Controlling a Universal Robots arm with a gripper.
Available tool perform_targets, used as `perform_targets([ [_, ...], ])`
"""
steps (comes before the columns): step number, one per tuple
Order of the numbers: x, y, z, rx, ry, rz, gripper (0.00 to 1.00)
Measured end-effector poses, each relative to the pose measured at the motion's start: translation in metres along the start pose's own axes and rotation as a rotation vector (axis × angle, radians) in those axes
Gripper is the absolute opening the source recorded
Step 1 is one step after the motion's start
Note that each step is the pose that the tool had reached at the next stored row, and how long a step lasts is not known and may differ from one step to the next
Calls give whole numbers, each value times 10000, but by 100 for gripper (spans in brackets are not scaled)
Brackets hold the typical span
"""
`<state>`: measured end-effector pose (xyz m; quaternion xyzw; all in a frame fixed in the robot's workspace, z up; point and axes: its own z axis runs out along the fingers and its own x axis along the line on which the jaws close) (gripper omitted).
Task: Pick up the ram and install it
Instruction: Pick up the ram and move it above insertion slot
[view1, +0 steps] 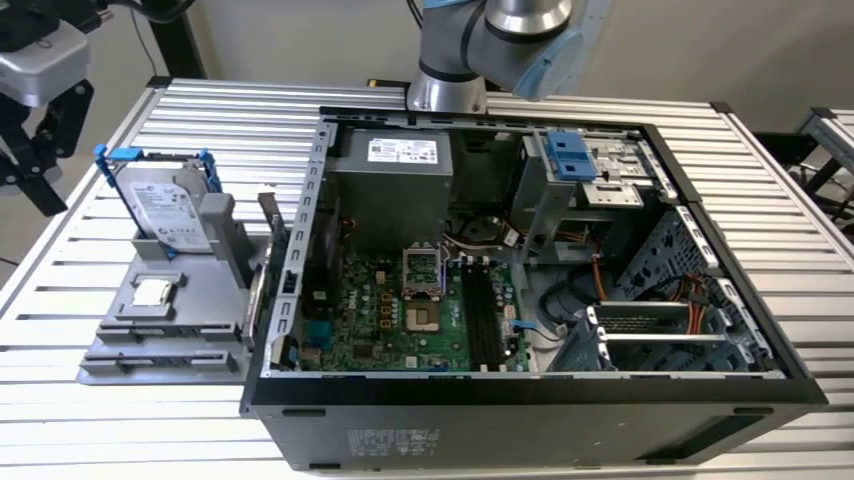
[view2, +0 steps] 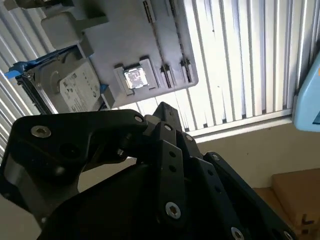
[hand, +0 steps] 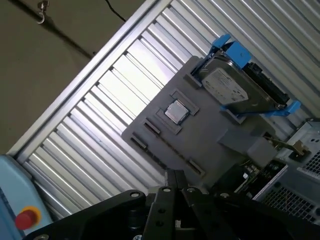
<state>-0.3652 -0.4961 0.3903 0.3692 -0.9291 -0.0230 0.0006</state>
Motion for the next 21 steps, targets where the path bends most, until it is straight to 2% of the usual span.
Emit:
perform_targets([
  [15, 0, 0, 0, -42, 116, -2697, 0],
  [19, -1, -1, 0, -18, 108, -3043, 0],
  [21, 0, 0, 0, -17, 115, -3354, 0],
])
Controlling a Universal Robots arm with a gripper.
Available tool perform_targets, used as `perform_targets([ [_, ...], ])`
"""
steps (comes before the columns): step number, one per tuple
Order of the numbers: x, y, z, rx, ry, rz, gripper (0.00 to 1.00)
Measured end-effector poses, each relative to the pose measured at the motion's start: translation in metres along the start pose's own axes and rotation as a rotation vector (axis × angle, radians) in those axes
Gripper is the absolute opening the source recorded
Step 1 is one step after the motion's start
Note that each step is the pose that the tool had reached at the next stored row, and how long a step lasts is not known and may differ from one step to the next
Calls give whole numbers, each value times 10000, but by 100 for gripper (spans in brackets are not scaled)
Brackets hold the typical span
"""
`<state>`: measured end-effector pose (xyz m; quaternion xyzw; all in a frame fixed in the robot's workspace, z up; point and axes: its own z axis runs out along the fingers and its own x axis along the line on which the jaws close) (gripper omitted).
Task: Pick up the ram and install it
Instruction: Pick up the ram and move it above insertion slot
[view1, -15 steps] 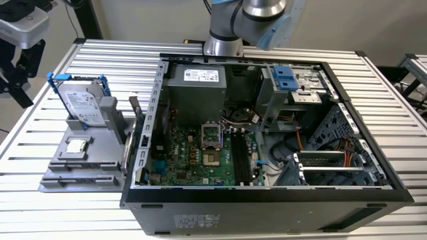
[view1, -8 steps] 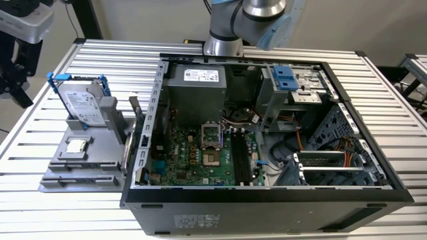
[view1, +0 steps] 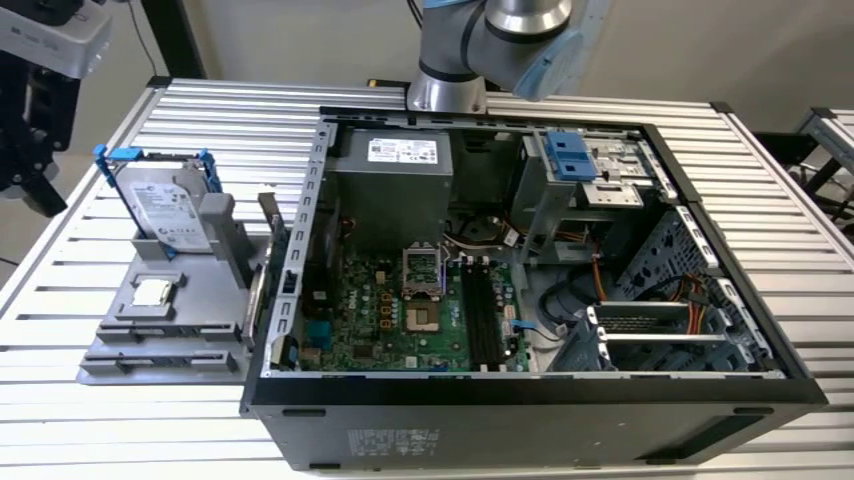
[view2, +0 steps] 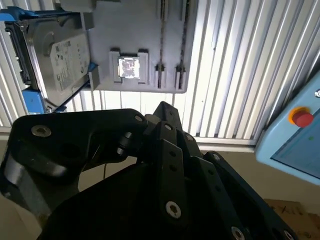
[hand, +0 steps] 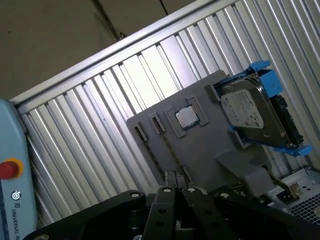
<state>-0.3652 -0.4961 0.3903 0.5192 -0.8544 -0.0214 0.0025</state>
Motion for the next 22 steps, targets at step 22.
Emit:
perform_targets([
  [22, 1, -3, 67, 30, 108, -4000, 0],
])
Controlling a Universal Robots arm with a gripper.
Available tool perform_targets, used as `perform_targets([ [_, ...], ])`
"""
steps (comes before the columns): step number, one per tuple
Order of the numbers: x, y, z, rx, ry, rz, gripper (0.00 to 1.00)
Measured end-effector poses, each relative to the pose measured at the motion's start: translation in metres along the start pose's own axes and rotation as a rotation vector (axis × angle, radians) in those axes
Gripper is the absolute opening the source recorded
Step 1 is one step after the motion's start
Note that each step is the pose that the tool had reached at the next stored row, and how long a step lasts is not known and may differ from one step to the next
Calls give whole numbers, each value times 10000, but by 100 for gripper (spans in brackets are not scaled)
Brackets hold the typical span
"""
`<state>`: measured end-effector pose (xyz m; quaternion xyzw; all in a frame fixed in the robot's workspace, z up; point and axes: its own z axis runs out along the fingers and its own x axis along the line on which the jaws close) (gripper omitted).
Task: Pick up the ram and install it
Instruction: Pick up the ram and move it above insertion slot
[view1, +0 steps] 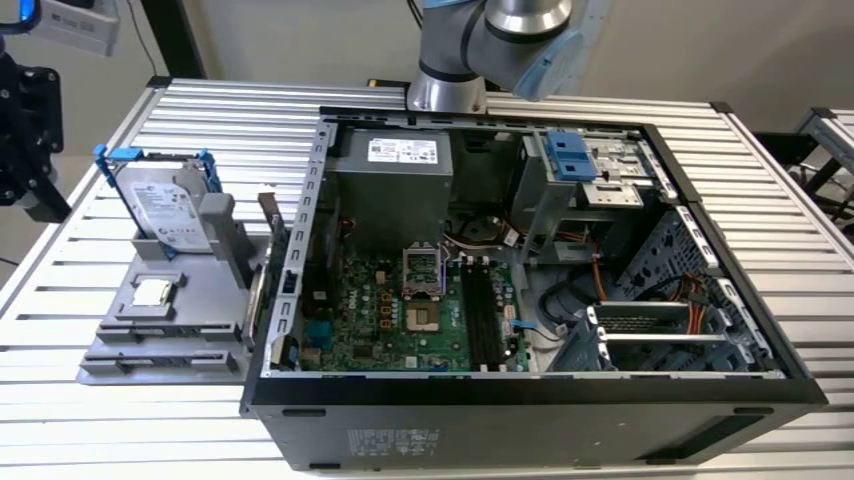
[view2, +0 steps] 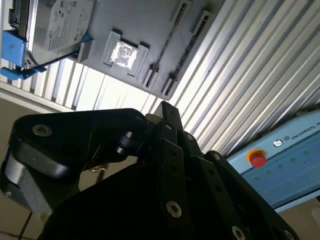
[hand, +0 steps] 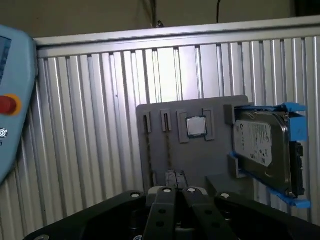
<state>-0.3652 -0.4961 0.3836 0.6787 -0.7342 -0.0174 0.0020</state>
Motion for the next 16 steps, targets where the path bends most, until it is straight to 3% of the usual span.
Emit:
perform_targets([
  [10, 1, -4, 71, -38, 51, -1796, 0],
  [16, 4, -58, 71, -55, 45, -1971, 0],
])
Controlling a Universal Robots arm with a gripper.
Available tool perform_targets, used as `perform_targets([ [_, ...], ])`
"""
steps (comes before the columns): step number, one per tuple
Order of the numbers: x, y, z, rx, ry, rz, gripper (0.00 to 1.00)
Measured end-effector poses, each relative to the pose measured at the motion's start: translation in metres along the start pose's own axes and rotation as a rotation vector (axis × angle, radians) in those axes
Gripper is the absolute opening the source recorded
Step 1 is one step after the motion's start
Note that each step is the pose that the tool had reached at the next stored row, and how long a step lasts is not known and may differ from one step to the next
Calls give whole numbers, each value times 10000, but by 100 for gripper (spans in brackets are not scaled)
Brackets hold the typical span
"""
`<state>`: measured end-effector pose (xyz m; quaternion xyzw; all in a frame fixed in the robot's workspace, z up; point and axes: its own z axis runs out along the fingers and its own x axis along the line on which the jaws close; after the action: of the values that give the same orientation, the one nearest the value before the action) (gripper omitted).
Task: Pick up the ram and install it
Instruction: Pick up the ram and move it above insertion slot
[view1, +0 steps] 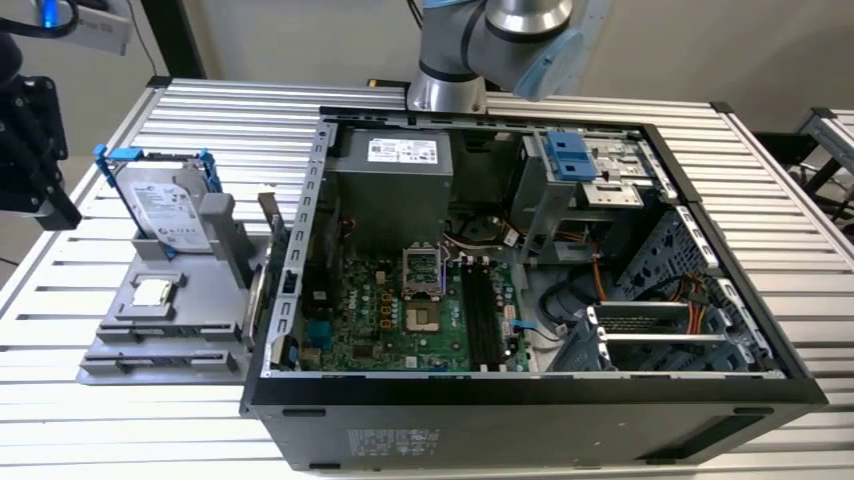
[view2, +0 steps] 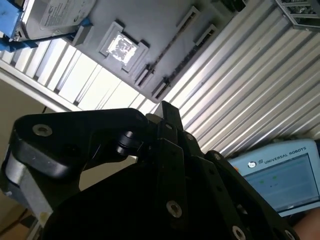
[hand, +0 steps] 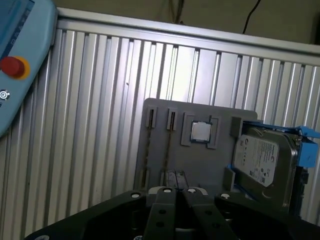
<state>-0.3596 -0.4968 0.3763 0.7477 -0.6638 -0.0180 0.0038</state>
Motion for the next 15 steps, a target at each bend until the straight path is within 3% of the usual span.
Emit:
perform_targets([
  [15, 1, -2, 0, -14, -5, 71, 0],
])
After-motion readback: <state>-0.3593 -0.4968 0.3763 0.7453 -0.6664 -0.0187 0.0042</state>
